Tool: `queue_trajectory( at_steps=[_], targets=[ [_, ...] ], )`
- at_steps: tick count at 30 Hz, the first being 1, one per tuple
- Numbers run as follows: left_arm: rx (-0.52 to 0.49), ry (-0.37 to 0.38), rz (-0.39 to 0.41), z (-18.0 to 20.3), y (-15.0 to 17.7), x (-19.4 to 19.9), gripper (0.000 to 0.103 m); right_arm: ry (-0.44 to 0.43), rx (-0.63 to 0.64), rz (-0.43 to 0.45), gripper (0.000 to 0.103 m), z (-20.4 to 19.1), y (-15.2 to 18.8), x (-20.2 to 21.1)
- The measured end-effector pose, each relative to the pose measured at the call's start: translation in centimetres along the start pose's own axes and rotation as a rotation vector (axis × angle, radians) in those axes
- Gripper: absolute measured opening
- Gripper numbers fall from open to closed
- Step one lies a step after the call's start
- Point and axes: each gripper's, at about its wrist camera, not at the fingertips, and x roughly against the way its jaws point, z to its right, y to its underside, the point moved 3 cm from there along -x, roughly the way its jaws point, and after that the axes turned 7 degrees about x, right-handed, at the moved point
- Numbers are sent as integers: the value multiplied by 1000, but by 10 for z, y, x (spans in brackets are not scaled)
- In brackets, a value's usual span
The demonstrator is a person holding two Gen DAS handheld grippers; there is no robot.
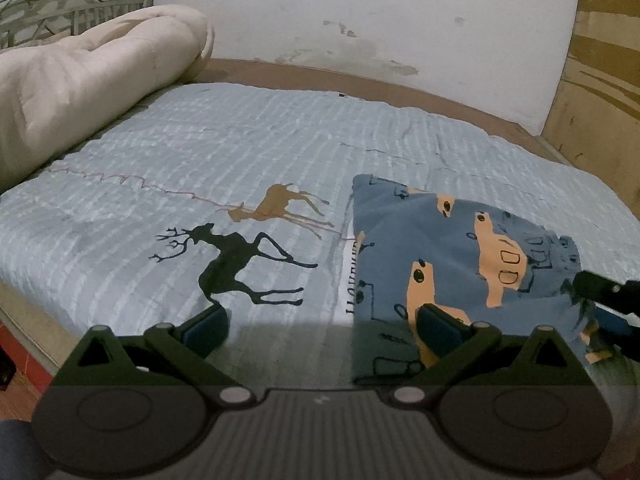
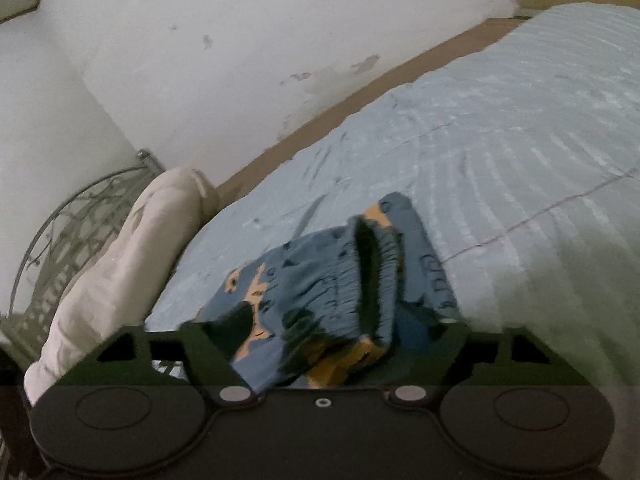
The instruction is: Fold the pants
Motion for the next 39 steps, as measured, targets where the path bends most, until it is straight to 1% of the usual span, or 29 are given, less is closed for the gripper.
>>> queue_trajectory(
  at_steps=[1,2,3,4,6,7,9,13,16,19,20,23,25,27,28,30,31,33,35,37,39],
  targets=[
    [0,0,1,1,0,1,102,14,-8,3,58,2,0,1],
    [-1,0,2,2,-1,2,102,27,-15,7,45,3,1,4],
    [-1,2,6,3,-1,3,102,35,-23,9,39,5,0,5],
    [-3,6,12,5,-2,6,102,36,-28,7,38,7,0,6],
    [-7,20,33,8,-5,11,102,18,-21,9,27,8,-1,6],
    [-7,27,44,10,-7,14,102,11,-10,14,25,7,-2,8],
    [-12,42,60,15,-12,18,102,-2,23,26,23,6,-6,13],
    [-39,58,76,25,-18,20,102,-10,88,68,22,-2,-17,24],
    [-60,31,46,29,-14,11,102,12,140,85,22,-5,-20,33],
    [-76,1,-4,28,-4,-2,102,48,134,78,22,4,-16,35],
    [-75,-2,-16,26,-1,-5,102,62,125,67,21,8,-13,33],
    [-56,20,-21,19,3,-8,102,96,102,38,22,20,0,27],
    [-60,25,-22,19,0,-6,102,106,105,32,25,23,7,26],
    [-60,29,-6,18,-6,-3,102,119,140,38,32,19,8,27],
    [-59,30,2,19,-10,-3,102,130,164,45,42,17,7,28],
    [-62,16,14,21,-21,-6,102,168,233,65,80,10,5,30],
    [-62,7,21,22,-28,-9,102,180,270,77,85,6,2,29],
    [-69,4,43,27,-41,-15,102,196,320,91,94,-2,-5,22],
    [-84,-12,47,32,-53,-28,102,201,374,94,102,-10,-14,9],
    [-91,-32,33,35,-64,-43,102,218,433,84,102,-18,-22,-10],
    [-82,-40,13,38,-71,-56,102,218,465,54,102,-25,-30,-32]
  ],
)
